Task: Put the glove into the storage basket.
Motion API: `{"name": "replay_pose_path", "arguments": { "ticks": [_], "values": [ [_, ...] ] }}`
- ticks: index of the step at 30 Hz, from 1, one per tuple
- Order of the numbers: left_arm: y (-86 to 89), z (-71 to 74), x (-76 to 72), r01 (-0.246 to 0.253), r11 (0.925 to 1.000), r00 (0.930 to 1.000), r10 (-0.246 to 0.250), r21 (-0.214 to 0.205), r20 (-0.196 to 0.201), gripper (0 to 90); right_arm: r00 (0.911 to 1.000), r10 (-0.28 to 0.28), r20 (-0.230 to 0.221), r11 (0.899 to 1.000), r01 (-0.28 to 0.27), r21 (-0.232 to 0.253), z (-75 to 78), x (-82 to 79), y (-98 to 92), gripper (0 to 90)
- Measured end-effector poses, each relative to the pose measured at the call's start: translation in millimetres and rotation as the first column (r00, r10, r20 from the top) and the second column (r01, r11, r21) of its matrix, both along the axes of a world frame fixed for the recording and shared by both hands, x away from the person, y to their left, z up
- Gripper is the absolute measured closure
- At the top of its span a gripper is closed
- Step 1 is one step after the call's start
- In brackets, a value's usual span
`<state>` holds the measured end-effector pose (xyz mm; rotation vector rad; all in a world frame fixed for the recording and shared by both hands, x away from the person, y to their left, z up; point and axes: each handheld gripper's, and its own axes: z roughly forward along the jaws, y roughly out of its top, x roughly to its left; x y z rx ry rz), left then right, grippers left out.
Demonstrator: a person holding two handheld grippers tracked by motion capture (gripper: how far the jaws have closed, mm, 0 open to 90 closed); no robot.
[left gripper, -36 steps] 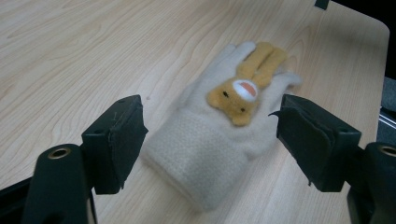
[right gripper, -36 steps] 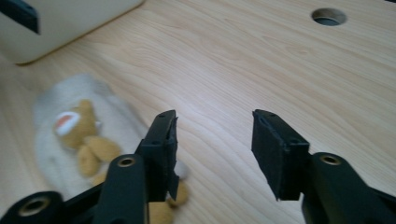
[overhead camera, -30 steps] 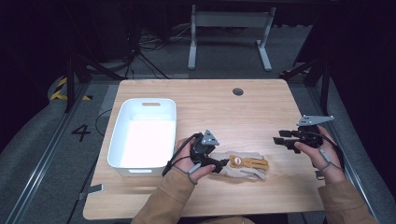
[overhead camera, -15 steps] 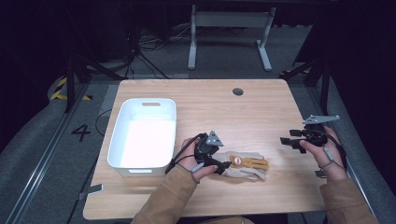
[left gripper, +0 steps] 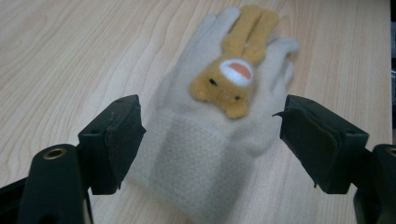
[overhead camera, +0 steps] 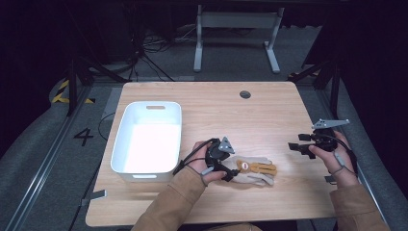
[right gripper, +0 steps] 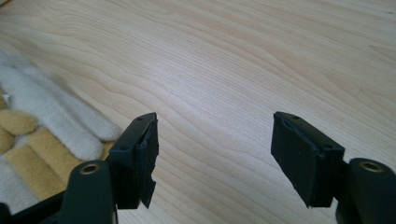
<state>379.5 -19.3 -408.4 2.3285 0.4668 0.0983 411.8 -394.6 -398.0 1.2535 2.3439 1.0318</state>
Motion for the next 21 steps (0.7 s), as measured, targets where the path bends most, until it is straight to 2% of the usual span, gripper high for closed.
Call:
{"name": "replay_pose_path", "arguments": {
  "ticks": [4, 11, 16, 21],
  "values": [
    [-4.7, -9.0, 3.7, 0.014, 0.9998, 0.9999, -0.014, 0.01, -0.009, 20.8, 1.0, -0.002, 0.005, 1.0, 0.002, 0.001, 0.2, -3.9, -2.9, 32.6],
    [-7.1, -22.9, 4.1, -0.013, 0.9997, 0.9996, 0.013, -0.022, -0.023, 20.3, 1.0, -0.006, 0.001, 1.0, 0.006, 0.004, -0.2, -7.3, -5.8, 32.2],
    [-9.2, -34.0, 3.7, -0.023, 0.9984, 0.9997, 0.023, -0.051, -0.001, 18.0, 1.0, -0.001, -0.002, 1.0, 0.001, 0.004, -1.1, -7.9, -5.4, 32.0],
    [-10.4, -39.0, 3.5, -0.005, 0.9997, 0.9998, 0.006, -0.023, 0.019, 16.2, 0.9999, 0.014, -0.009, 1.0, -0.014, 0.01, -1.8, -7.6, -3.3, 32.0]
  ]
}}
